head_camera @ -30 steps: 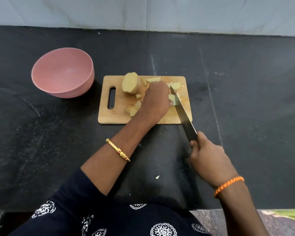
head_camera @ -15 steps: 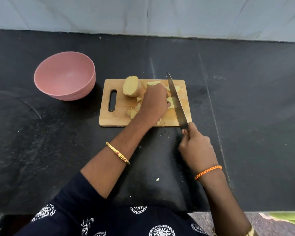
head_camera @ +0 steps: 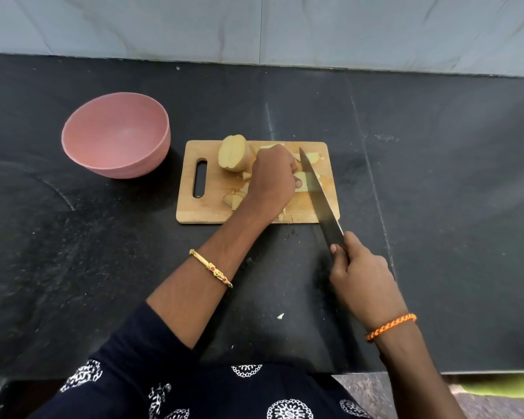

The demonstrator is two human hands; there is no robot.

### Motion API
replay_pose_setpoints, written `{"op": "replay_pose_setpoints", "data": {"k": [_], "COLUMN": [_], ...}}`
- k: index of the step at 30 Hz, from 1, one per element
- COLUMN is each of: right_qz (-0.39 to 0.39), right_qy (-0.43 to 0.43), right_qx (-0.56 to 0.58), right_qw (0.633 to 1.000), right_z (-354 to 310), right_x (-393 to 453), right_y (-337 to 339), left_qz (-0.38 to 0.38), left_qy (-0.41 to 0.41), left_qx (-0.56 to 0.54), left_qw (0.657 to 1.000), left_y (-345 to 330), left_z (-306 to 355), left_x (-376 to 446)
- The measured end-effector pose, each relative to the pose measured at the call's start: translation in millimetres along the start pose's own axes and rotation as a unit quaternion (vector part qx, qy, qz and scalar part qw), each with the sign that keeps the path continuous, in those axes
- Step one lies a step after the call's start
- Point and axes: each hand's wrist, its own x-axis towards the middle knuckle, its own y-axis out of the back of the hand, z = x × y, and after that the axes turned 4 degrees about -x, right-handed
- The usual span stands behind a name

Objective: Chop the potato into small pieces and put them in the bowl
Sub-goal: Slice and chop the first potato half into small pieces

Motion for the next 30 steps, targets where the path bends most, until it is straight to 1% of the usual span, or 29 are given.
{"op": "replay_pose_setpoints", "data": {"k": [3, 6, 9, 15, 18, 23, 25, 28, 30], "right_qz": [0.032, 0.031, 0.028, -0.027, -0.056, -0.080, -0.064, -0.003, 0.022], "right_qy": [0.021, 0.026, 0.034, 0.024, 0.011, -0.008, -0.010, 0.009, 0.027], "right_qx": [0.028, 0.022, 0.011, -0.012, -0.032, -0.050, -0.046, -0.016, -0.005], "right_qw": [0.999, 0.999, 0.999, 0.999, 0.998, 0.996, 0.997, 1.000, 0.999], "right_z": [-2, -3, -6, -12, -17, -8, -3, -1, -3], "right_x": [4, 11, 14, 24, 27, 11, 1, -6, -1], "right_y": [-6, -11, -12, -2, 2, 11, 12, 5, -1], "left_qz": [0.005, 0.008, -0.002, -0.018, -0.004, 0.010, 0.013, 0.020, 0.021], "left_qy": [0.004, 0.021, 0.017, -0.002, -0.008, 0.002, 0.003, -0.002, -0.008], "left_qx": [-0.015, -0.027, -0.033, -0.036, -0.033, -0.016, -0.012, -0.001, 0.001], "left_qw": [1.000, 0.999, 0.999, 0.999, 0.999, 1.000, 1.000, 1.000, 1.000], "left_y": [1, 2, 6, 11, 9, 7, 7, 8, 9], "left_z": [0, -1, -2, -5, -5, -3, -2, -3, -3], "left_x": [0, -1, 1, -1, -2, 1, 1, 1, 0]}}
